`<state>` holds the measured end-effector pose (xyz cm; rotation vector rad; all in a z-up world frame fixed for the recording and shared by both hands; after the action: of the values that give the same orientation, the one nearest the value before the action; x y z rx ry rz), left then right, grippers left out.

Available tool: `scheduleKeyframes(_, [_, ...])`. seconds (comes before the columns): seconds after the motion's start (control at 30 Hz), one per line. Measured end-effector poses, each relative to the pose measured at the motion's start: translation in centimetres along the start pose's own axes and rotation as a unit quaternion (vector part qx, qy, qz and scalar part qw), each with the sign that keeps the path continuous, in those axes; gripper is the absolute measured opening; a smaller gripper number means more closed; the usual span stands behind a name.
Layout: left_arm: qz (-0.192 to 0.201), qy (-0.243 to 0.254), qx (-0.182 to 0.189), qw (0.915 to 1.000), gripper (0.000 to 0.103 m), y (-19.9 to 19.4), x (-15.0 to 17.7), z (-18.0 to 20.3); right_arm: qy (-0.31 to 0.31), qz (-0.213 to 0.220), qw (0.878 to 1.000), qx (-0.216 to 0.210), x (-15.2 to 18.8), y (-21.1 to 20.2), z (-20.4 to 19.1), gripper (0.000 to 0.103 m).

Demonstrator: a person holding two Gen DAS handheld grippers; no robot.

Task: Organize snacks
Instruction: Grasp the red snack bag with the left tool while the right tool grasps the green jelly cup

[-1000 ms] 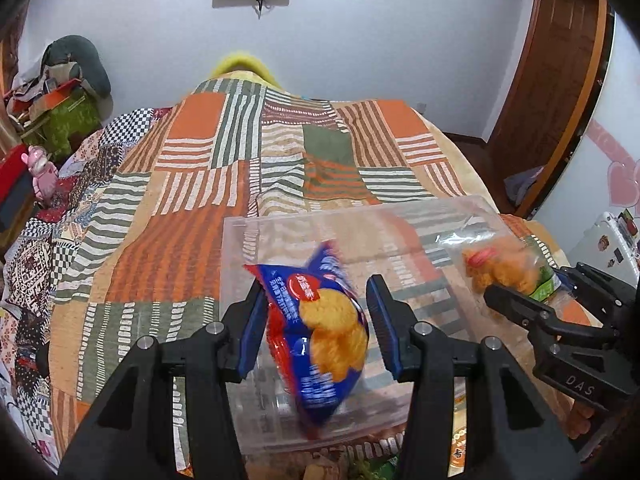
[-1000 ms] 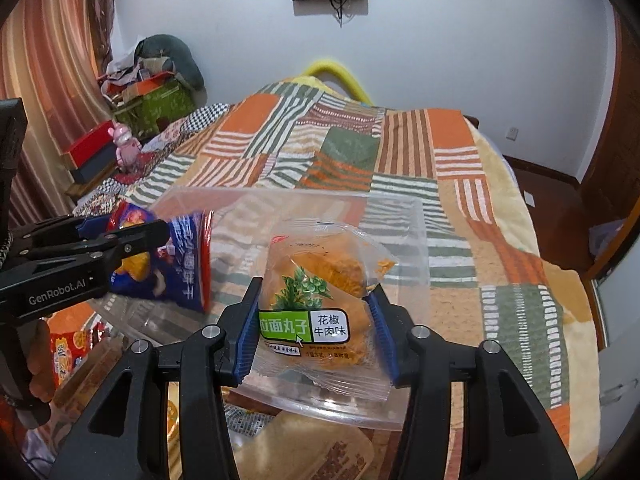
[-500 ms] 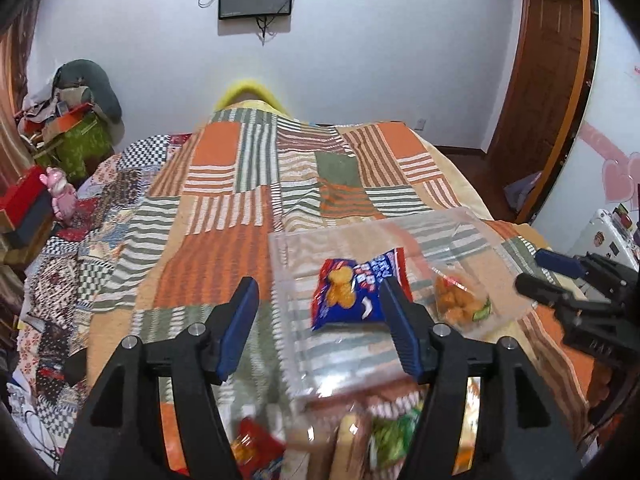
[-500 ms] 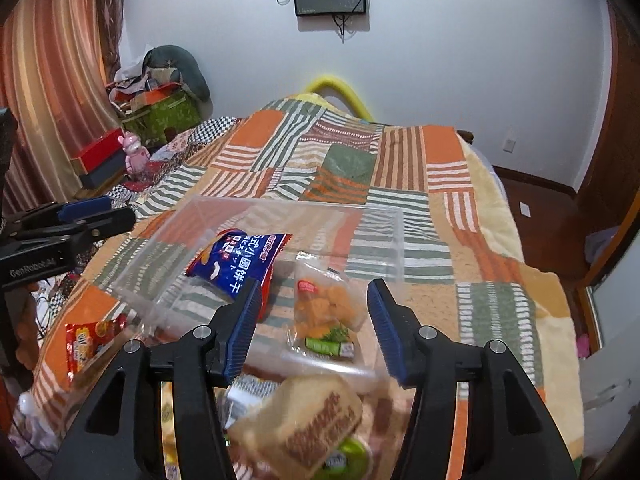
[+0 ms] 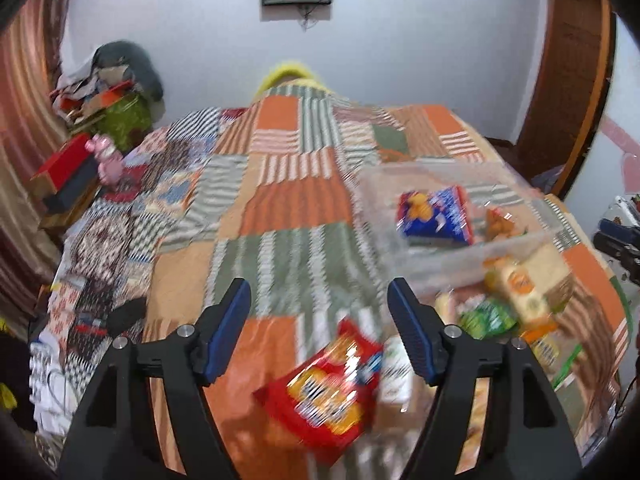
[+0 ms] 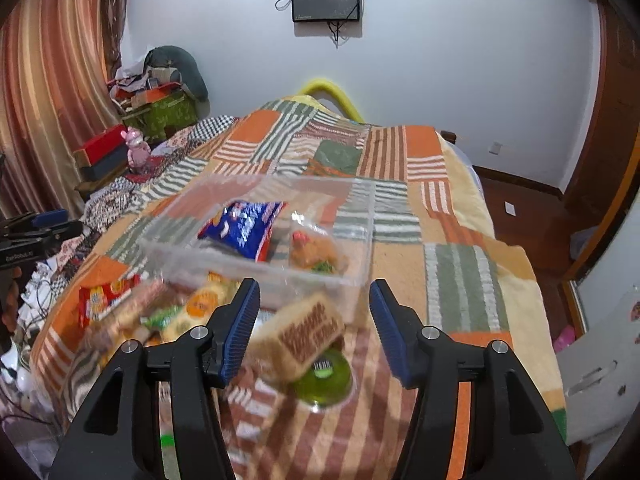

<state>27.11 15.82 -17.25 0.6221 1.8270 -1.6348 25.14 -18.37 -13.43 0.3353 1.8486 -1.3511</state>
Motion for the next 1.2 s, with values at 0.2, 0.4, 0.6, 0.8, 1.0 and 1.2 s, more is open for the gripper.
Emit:
scheduleKeyframes(0.2, [-0.040, 0.010, -0.015, 0.9990, 0.072, 1.8, 3.7, -1.5, 0.020, -0.029, 0.999, 0.002, 2.7, 0.6, 0.6, 0.058])
scheduleKeyframes(0.4, [-0.087, 0.028, 0.011, 0.9957, 0.079, 4.8, 6.5, -0.7, 0.033, -0.066, 0.997, 0.005, 4.6, 2.4, 1.3, 0.060])
scheduleKeyframes(0.6, [-0.097, 0.070, 0.018, 0.9927, 0.086, 6.6, 7.7, 1.2, 0.036, -0.089, 0.995, 0.000, 5.5, 3.7, 1.2, 0.060])
scheduleKeyframes(0.8, [-0.104, 0.097, 0.026, 0.9895, 0.094, 6.8, 8.1, 2.8, 0.034, -0.100, 0.994, -0.005, 5.8, 4.7, 1.0, 0.063])
scheduleKeyframes(1.0, [-0.114, 0.102, 0.030, 0.9877, 0.101, 7.1, 8.8, 3.4, 0.032, -0.108, 0.994, -0.006, 6.1, 5.8, 0.8, 0.064])
scheduleKeyframes(1.2, [-0.139, 0.058, 0.050, 0.9873, 0.103, 8.9, 9.3, 2.6, 0.042, -0.106, 0.993, -0.006, 5.9, 6.3, 1.1, 0.064])
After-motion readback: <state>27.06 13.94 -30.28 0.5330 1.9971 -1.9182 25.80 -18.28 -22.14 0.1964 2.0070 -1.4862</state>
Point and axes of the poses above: each gripper's, at about its wrist camera, not at the fingertips, and y roughly the way its jaws point, z to its right, x to its underside, the point moved 2 cm from there along y, roughly the way its jaws point, and after that the axes turned 6 degrees about -x, right-handed, at the moved point
